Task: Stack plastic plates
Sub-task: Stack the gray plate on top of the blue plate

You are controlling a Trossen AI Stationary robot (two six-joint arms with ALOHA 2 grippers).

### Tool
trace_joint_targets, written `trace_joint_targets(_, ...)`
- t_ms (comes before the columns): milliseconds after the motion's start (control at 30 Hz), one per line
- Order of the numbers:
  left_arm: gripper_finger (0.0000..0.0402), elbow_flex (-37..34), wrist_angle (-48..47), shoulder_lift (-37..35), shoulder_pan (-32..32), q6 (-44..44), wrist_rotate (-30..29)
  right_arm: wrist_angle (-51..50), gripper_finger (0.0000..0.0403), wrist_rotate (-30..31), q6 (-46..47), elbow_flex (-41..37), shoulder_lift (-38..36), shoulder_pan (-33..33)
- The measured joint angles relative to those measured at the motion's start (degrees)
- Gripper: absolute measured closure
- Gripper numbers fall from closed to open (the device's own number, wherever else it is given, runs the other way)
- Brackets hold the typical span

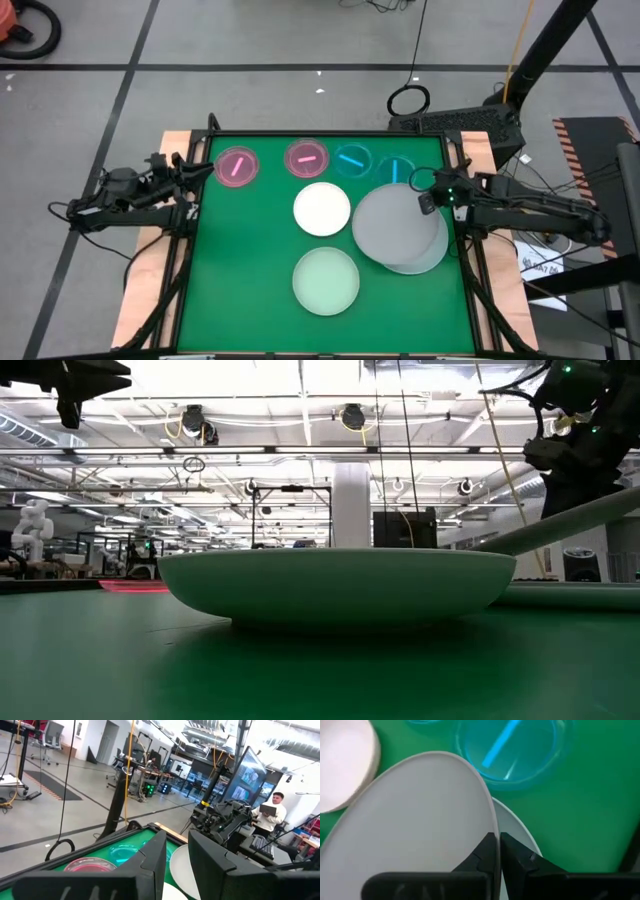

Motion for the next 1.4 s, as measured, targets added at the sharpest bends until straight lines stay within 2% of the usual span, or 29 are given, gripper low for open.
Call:
trace_joint_targets(133,0.0314,0.0,0.0,0.0,0.0,0.2,0.0,-1.6,0.0378,0.0,1.1,0.0,0.0,0.0)
trace_joint_targets(367,0.0314,0.0,0.0,0.0,0.0,0.3,0.0,-3.4,0.0319,1.6,1.5,0.0,0.0,0.0)
trace_joint_targets(500,0.0314,0.0,0.0,0.0,0.0,0.3,-0.1,-2.2,0.0298,1.5,1.6,0.0,0.0,0.0)
trace_joint_targets(633,0.0314,0.0,0.0,0.0,0.0,0.2,-1.5,4.1,0.0295,1.3,-0.1,0.0,0.0,0.2)
trace_joint_targets(867,0.0314,0.0,0.2,0.7,0.0,0.2,-7.8,18.4,0.0310,1.3,-9.8,0.1,2.6,0.2)
trace_joint_targets(1067,0.0314,0.0,4.7,8.2,0.0,0.3,-13.6,26.4,0.0327,1.2,-16.5,0.1,9.9,0.2)
trace_joint_targets(1200,0.0314,0.0,13.3,16.5,0.1,2.8,-14.1,31.4,0.0337,1.0,-20.0,0.1,16.5,0.2)
trace_joint_targets(1400,0.0314,0.0,21.2,26.6,0.1,5.2,-14.1,34.9,0.0350,-8.9,-21.1,0.1,23.9,0.5)
